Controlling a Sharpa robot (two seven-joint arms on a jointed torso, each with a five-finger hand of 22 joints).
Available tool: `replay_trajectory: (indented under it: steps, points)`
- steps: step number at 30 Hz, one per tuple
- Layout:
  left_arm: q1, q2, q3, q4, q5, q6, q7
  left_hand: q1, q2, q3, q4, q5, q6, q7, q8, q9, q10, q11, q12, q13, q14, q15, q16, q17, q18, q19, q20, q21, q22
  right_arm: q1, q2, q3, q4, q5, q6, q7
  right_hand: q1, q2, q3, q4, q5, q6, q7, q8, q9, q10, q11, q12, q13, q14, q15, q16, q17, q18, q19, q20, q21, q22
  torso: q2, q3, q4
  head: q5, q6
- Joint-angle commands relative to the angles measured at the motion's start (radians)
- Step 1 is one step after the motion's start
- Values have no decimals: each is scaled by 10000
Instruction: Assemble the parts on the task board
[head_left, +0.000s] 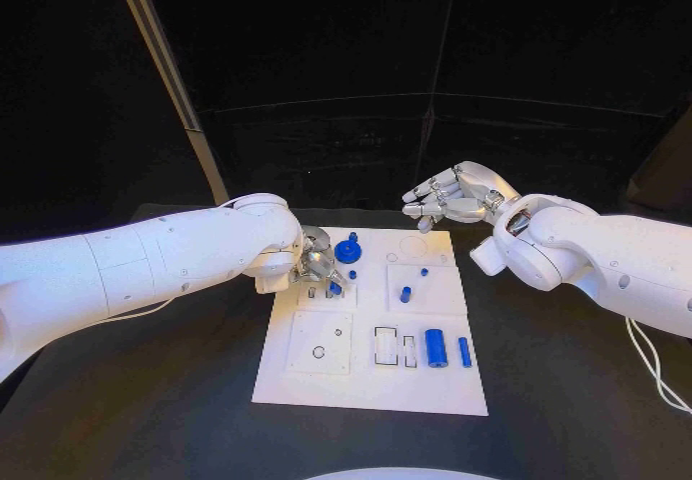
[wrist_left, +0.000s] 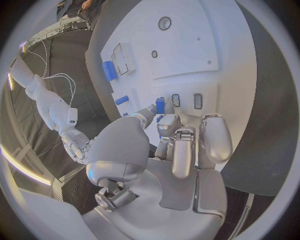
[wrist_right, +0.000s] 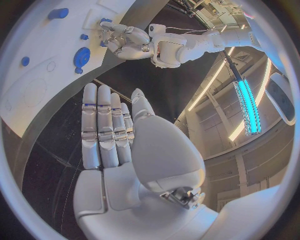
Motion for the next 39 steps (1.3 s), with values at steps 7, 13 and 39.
replay_trajectory:
  steps: [7,13,39]
  points:
    - [-145,-496,1,538,-200,-1696,214,-229,-101,2036,-1717,-40,-23,-54,122,83,194,-68,88,57,1035,-1,32,2634,-128,98,12,103,93,20,-3,5,-54,-19,110,43,-6,54,-73,33,48,-60,14,-28,-10,-90,32,-42,-4,-47,47,-84,13,19,-61,63,-53,-23,-1,0,19,15,-27]
    - [-318,-640,-2,684,-489,-1935,219,-244,-120,2069,-1721,-41,-20,-56,135,93,206,-70,100,70,1035,-3,32,2634,-131,108,10,112,111,19,-5,4,-83,-19,122,54,-6,54,-73,33,48,-60,14,-28,-10,-90,32,-42,-4,-47,47,-84,13,19,-61,63,-53,-23,-3,-9,0,43,-38]
    - [-540,-719,-4,840,-1373,-1319,79,-367,-210,2165,-1681,-46,8,-76,195,137,217,-81,90,41,1035,-5,32,2634,-126,99,7,100,89,18,-13,2,-109,-20,169,68,-44,60,-102,65,35,-74,24,-27,-9,-112,45,-37,-5,-64,60,-102,21,19,-79,76,-72,-32,7,-10,-18,43,-83]
